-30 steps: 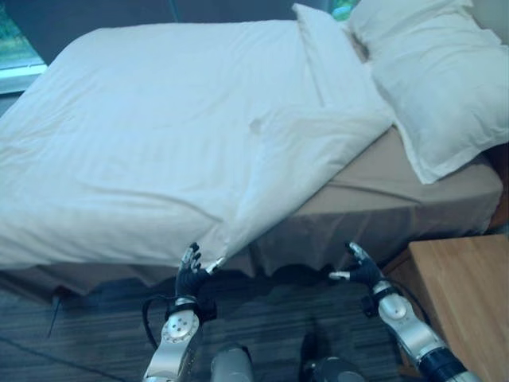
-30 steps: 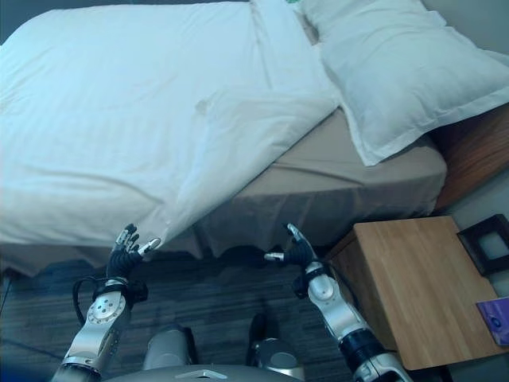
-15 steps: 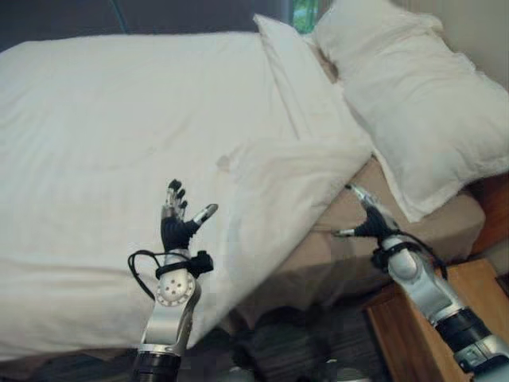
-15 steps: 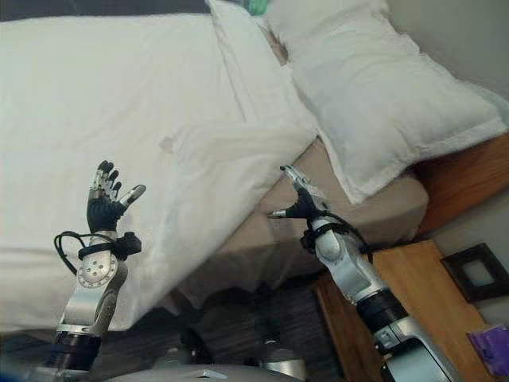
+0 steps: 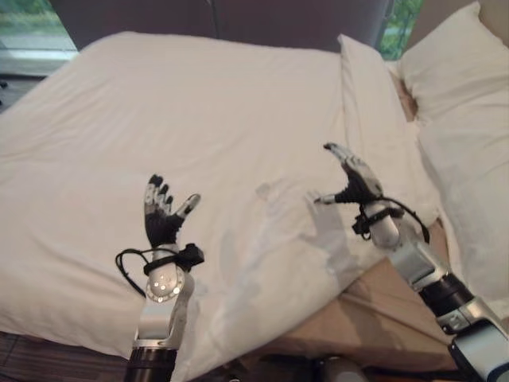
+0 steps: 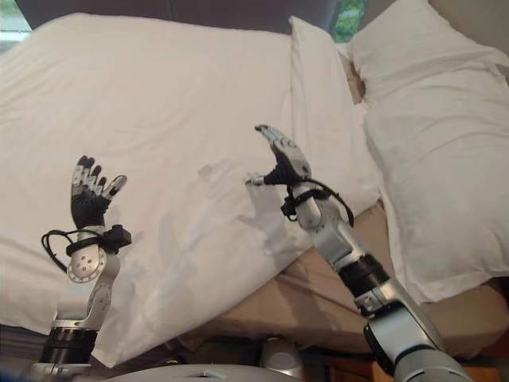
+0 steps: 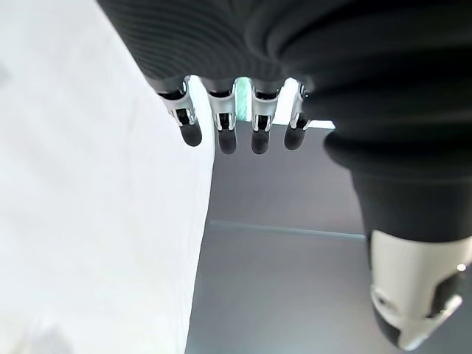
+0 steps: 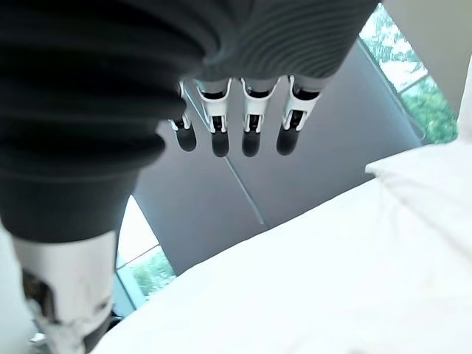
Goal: Making the bed.
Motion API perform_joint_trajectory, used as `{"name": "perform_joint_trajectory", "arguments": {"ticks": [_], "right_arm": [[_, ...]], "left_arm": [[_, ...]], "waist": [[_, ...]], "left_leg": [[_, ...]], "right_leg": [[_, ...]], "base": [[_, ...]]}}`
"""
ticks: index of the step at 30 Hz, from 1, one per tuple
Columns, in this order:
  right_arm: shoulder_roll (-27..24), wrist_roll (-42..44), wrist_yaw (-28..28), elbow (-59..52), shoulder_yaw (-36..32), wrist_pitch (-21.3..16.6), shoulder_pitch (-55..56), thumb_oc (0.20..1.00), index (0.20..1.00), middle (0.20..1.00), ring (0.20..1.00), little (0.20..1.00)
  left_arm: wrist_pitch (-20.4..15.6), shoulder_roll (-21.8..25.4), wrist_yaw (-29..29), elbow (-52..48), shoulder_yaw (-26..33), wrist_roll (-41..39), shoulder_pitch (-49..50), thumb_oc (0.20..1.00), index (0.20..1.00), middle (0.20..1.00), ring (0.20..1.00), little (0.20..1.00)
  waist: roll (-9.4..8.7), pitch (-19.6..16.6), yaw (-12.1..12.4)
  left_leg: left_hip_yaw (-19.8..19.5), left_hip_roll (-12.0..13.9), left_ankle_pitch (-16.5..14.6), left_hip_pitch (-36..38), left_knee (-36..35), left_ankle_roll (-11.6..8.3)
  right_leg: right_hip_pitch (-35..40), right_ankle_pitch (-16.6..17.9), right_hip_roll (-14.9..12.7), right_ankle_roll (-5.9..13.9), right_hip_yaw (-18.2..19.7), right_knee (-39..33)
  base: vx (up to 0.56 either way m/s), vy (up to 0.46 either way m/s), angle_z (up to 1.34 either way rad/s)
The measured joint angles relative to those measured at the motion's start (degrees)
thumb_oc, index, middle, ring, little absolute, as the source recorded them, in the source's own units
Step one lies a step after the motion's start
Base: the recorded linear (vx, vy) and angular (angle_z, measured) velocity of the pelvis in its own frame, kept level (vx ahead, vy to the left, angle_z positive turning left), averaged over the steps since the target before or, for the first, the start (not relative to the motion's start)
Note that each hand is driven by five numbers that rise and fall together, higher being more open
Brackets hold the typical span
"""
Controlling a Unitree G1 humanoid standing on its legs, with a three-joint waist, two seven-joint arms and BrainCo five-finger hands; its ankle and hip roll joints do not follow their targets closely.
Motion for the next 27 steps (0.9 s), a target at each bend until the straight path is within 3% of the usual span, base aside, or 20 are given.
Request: {"name": "perform_joint_trajectory", "arguments": {"ticks": [2,4,5,7,8,10,27], "right_arm": [[2.6,0.1,-0.1,4.7,0.5,0.0,0.4,1.0,1.0,1.0,1.0,1.0],[4.4,0.2,0.0,8.0,2.2,0.2,0.4,1.0,1.0,1.0,1.0,1.0],[5.1,0.7,0.1,10.3,3.0,0.0,0.4,1.0,1.0,1.0,1.0,1.0],[6.3,1.3,0.1,13.5,3.6,0.2,0.4,1.0,1.0,1.0,1.0,1.0],[6.9,1.9,0.1,14.4,4.5,0.3,-0.2,1.0,1.0,1.0,1.0,1.0],[7.5,2.4,0.1,16.0,5.8,0.1,-1.2,1.0,1.0,1.0,1.0,1.0],[7.8,2.5,-0.7,37.6,11.1,1.3,-14.3,1.0,1.0,1.0,1.0,1.0]], "left_arm": [[0.0,0.1,-0.4,1.0,-0.4,-0.1,0.0,1.0,1.0,1.0,1.0,1.0],[0.0,0.2,-0.3,1.3,-0.4,-0.2,0.0,1.0,1.0,1.0,1.0,1.0],[0.0,0.2,-0.4,1.3,-0.7,-0.2,-0.1,1.0,1.0,1.0,1.0,1.0],[-0.1,1.0,-0.4,1.4,-1.2,-0.2,-0.2,1.0,1.0,1.0,1.0,1.0],[-0.3,1.4,-0.4,2.8,-1.1,-0.3,-0.3,1.0,1.0,1.0,1.0,1.0],[-0.4,1.3,-0.4,5.2,-1.0,-0.3,-0.5,1.0,1.0,1.0,1.0,1.0],[-1.7,2.6,-0.7,24.9,-7.2,-8.8,-14.7,1.0,1.0,1.0,1.0,1.0]], "waist": [[-1.13,-0.7,-0.9],[-1.1,-1.2,-0.5],[0.61,-1.3,0.6],[-0.77,-2.8,0.9],[-0.76,-3.4,2.1],[0.16,-3.4,2.2],[2.17,-2.3,2.1]], "left_leg": [[-1.3,-0.2,0.1,0.1,-0.1,-0.07],[-1.2,0.5,0.4,-0.2,-0.9,0.51],[-0.9,2.1,1.4,-0.7,-1.6,0.68],[-1.0,2.0,1.8,-1.8,-1.4,0.56],[-0.9,2.1,2.8,-2.0,-1.3,0.56],[-0.9,2.4,3.3,-2.2,-1.4,-0.06],[-3.3,1.9,4.2,-10.2,-1.3,-0.58]], "right_leg": [[0.9,-1.6,-0.5,0.35,-1.4,-0.2],[0.7,-3.3,-0.6,2.61,-2.2,-0.1],[-0.5,-4.3,0.4,1.21,-3.1,2.7],[-0.1,-6.1,-0.6,0.68,-2.8,5.7],[0.9,-5.2,0.0,0.68,-2.5,2.5],[2.0,-3.3,0.5,0.27,-2.7,0.1],[-4.3,-3.1,-0.1,0.39,-5.1,0.1]], "base": [[0.06,-0.039,0.33],[0.07,-0.043,0.21],[0.06,-0.033,0.23],[0.06,-0.035,0.39],[0.06,-0.036,0.22],[0.05,-0.038,0.01],[0.02,-0.051,0.07]]}}
